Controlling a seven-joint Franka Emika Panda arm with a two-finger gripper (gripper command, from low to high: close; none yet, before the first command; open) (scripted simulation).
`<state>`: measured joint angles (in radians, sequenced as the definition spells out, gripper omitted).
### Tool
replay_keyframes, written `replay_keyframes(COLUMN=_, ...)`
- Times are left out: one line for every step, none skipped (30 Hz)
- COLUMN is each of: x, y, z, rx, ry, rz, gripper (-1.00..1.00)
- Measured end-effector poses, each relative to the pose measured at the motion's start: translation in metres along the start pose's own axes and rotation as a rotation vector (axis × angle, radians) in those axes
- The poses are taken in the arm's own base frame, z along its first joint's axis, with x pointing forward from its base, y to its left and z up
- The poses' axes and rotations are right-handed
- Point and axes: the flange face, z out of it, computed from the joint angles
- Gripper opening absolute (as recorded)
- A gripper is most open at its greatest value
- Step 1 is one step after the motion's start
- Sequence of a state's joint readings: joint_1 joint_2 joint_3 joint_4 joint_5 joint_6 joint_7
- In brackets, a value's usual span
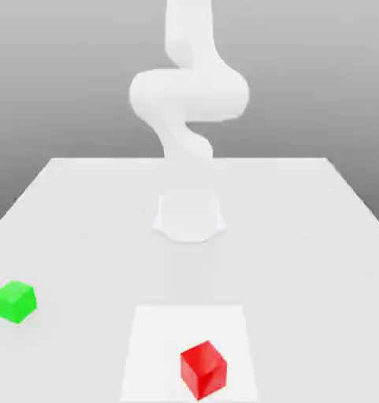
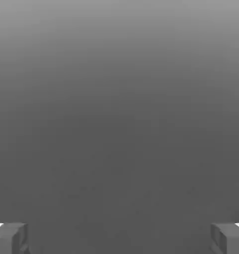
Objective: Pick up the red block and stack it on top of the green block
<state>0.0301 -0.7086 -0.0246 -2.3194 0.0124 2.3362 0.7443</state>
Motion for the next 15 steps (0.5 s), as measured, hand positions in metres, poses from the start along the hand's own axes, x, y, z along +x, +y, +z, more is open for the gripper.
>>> replay_keyframes(x=-0.001, y=0.001, z=0.022, rx=-0.014, ry=-0.031, rz=-0.019, gripper=0.00)
replay_keyframes(x=-0.002, y=0.003, z=0.044, rx=-0.028, ry=-0.061, rz=-0.037, gripper=0.00)
replay_keyframes(x=-0.005, y=0.005, z=0.064, rx=-0.041, ry=-0.089, rz=-0.056, gripper=0.00)
replay_keyframes(x=-0.008, y=0.007, z=0.085, rx=-0.054, ry=-0.117, rz=-0.073, gripper=0.00)
replay_keyframes(x=-0.012, y=0.010, z=0.105, rx=-0.068, ry=-0.145, rz=-0.091, gripper=0.00)
replay_keyframes(x=-0.016, y=0.013, z=0.124, rx=-0.081, ry=-0.172, rz=-0.109, gripper=0.00)
replay_keyframes(x=-0.022, y=0.017, z=0.144, rx=-0.095, ry=-0.199, rz=-0.128, gripper=0.00)
replay_keyframes(x=-0.027, y=0.021, z=0.163, rx=-0.109, ry=-0.225, rz=-0.146, gripper=0.00)
replay_keyframes(x=-0.034, y=0.026, z=0.181, rx=-0.123, ry=-0.252, rz=-0.164, gripper=0.00)
replay_keyframes(x=-0.041, y=0.031, z=0.200, rx=-0.138, ry=-0.278, rz=-0.183, gripper=0.00)
replay_keyframes(x=-0.048, y=0.036, z=0.217, rx=-0.152, ry=-0.303, rz=-0.201, gripper=0.00)
replay_keyframes(x=-0.057, y=0.042, z=0.235, rx=-0.167, ry=-0.329, rz=-0.220, gripper=0.00)
replay_keyframes(x=-0.065, y=0.049, z=0.251, rx=-0.182, ry=-0.354, rz=-0.239, gripper=0.00)
replay_keyframes(x=-0.074, y=0.056, z=0.268, rx=-0.197, ry=-0.379, rz=-0.258, gripper=0.00)
replay_keyframes(x=-0.083, y=0.063, z=0.283, rx=-0.213, ry=-0.403, rz=-0.277, gripper=0.00)
